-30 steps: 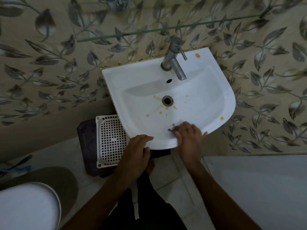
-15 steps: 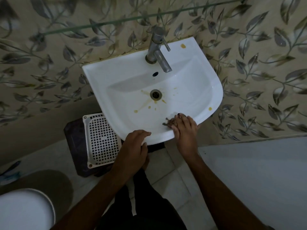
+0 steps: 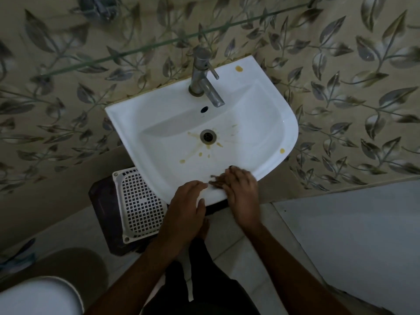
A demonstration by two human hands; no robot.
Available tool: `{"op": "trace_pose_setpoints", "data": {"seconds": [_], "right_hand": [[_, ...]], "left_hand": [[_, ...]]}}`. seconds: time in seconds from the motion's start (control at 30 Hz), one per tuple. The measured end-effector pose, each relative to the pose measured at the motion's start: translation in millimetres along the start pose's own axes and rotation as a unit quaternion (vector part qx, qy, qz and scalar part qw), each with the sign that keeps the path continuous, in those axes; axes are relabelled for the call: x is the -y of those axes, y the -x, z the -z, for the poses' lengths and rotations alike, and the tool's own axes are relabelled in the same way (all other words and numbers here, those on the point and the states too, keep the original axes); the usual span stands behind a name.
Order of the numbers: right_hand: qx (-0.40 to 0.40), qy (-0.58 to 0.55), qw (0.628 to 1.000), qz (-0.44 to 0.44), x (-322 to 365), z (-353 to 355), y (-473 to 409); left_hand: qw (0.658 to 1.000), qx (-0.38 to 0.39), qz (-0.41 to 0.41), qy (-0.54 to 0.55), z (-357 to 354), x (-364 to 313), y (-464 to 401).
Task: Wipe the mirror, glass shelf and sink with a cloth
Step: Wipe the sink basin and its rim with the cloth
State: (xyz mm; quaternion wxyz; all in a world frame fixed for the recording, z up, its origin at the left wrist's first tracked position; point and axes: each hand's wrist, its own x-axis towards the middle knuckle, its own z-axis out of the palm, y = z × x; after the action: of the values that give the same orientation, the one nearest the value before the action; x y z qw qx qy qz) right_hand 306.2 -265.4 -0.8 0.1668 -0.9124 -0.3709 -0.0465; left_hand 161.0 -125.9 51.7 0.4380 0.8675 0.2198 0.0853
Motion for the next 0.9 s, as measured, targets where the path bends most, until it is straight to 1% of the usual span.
{"op": "trace_pose_setpoints", "data": {"seconds": [0.07, 0.13, 0.17, 0.3, 0.37, 0.43, 0.53, 0.57, 0.67, 0.73, 0.83, 0.9], "right_hand": [[-0.021, 0.005, 1.0, -0.019, -6.3, 3.9, -4.5], [-0.033, -0.001, 0.999, -0.039, 8.1, 2.8, -1.4], [-0.032, -0.009, 0.999, -0.033, 22.2, -0.8, 4.4], [0.042, -0.071, 0.996, 0.021, 96.0, -29.8, 36.9], [0.069, -0.052, 0.995, 0.04, 123.6, -49.5, 39.2], [0.107, -0.043, 0.992, 0.047, 144.4, -56.3, 24.4], [0.105, -0.09, 0.99, 0.038, 167.1, -56.2, -11.0], [0.116, -0.106, 0.987, 0.038, 174.7, -54.6, -24.8], [0.159, -0.126, 0.978, 0.037, 184.7, -66.6, -53.3], [0.18, -0.119, 0.975, 0.047, 178.4, -74.3, -50.6], [0.164, -0.121, 0.976, 0.076, 163.9, -68.3, -28.3], [0.135, -0.134, 0.979, 0.068, 164.9, -64.7, -21.0]], "left_hand": [[1.0, -0.016, 0.023, 0.012, 6.6, 11.7, 6.8], [0.997, -0.026, 0.056, 0.036, 11.9, 20.7, 12.1], [0.996, -0.033, 0.067, 0.045, 14.5, 23.0, 13.9], [0.994, -0.069, 0.069, 0.053, 28.6, 29.3, 15.5], [0.992, -0.087, 0.077, 0.052, 38.4, 31.4, 16.1], [0.988, -0.11, 0.092, 0.052, 50.4, 32.1, 17.8], [0.983, -0.133, 0.109, 0.069, 67.2, 34.3, 20.8], [0.981, -0.141, 0.114, 0.073, 71.1, 35.9, 21.4], [0.973, -0.172, 0.125, 0.085, 78.5, 41.4, 18.8], [0.97, -0.19, 0.126, 0.082, 83.7, 42.5, 15.9], [0.97, -0.2, 0.113, 0.08, 91.8, 43.9, 11.3], [0.97, -0.194, 0.117, 0.084, 92.9, 48.8, 6.9]]}}
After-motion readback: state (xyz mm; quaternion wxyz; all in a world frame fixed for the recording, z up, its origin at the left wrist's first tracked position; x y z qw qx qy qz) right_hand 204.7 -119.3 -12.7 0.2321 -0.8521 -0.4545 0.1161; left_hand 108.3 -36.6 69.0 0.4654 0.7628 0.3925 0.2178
